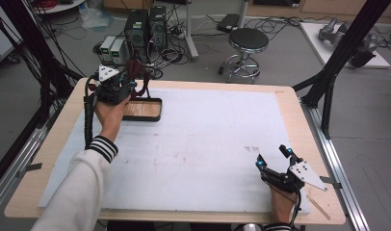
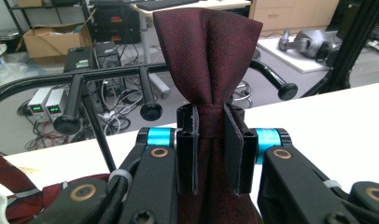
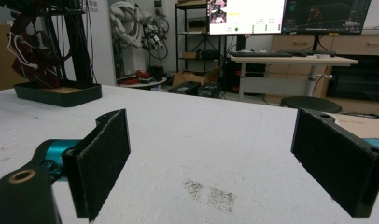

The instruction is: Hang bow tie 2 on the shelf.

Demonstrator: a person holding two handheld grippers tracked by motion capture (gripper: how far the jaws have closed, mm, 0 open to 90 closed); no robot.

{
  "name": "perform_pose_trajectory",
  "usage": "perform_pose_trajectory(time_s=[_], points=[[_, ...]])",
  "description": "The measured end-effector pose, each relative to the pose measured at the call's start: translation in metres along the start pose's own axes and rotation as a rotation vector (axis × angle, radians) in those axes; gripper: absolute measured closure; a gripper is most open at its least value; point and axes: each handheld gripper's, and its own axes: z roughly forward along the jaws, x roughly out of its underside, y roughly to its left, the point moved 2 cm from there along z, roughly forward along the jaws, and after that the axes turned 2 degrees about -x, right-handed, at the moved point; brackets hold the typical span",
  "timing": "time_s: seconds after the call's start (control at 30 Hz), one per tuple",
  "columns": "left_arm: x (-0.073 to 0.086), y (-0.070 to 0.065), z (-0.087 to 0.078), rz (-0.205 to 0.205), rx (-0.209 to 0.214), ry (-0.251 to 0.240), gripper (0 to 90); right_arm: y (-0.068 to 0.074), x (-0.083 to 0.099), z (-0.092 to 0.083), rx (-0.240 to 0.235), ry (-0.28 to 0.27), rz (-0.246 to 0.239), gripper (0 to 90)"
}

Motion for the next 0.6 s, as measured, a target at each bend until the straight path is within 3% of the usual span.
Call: perform_pose_trajectory(time_s=[0.17, 0.6], points=[[0.0031, -0.0008, 0.0017, -0.025, -0.015, 0.012, 76.2, 0.0, 0.0, 0.0, 0.0, 0.0, 0.0, 10.9], [0.0077, 0.0009, 0.0042, -0.037, -0.053, 0.032, 76.2, -0.0001, 0.0, -0.0002, 0.001, 0.0, -0.001, 10.9]])
